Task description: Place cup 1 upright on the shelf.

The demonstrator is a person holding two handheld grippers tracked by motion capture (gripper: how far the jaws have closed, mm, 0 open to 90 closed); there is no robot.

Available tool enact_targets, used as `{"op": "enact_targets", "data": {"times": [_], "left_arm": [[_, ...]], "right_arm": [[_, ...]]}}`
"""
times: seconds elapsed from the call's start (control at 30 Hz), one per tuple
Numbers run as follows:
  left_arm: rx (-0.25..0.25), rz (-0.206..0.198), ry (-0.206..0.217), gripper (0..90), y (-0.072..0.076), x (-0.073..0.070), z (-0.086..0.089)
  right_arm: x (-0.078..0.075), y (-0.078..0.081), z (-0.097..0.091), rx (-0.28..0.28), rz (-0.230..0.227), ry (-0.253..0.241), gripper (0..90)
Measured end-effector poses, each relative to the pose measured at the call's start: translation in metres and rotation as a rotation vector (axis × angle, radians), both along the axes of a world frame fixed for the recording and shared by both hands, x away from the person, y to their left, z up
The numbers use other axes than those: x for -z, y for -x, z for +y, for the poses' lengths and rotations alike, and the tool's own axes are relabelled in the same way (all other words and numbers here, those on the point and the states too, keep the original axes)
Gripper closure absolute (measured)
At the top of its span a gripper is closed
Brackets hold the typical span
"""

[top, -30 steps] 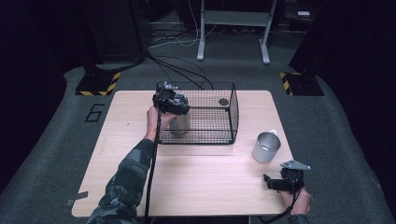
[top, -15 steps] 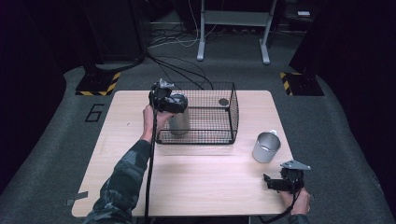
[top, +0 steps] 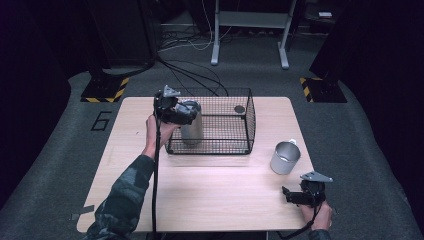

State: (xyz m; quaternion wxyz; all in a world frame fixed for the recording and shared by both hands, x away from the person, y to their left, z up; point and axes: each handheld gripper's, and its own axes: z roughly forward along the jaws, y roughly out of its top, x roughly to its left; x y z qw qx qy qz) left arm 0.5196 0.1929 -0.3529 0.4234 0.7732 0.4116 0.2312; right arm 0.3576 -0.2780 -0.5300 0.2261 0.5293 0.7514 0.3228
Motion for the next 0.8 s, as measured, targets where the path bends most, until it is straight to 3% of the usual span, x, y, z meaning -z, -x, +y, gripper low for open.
{"op": "enact_targets", "data": {"times": [0.43, 0.8], "left_arm": [[0.034, -0.04, -0.01, 0.2, 0.038, 0.002, 0.011], [0.054, -0.023, -0.012, 0.2, 0.073, 0.028, 0.023]], "right_arm": [[0.0, 0.0, 0.0, -0.002, -0.001, 0.001, 2.8], [0.0, 0.0, 0.0, -0.002, -0.002, 0.001, 2.8]]}}
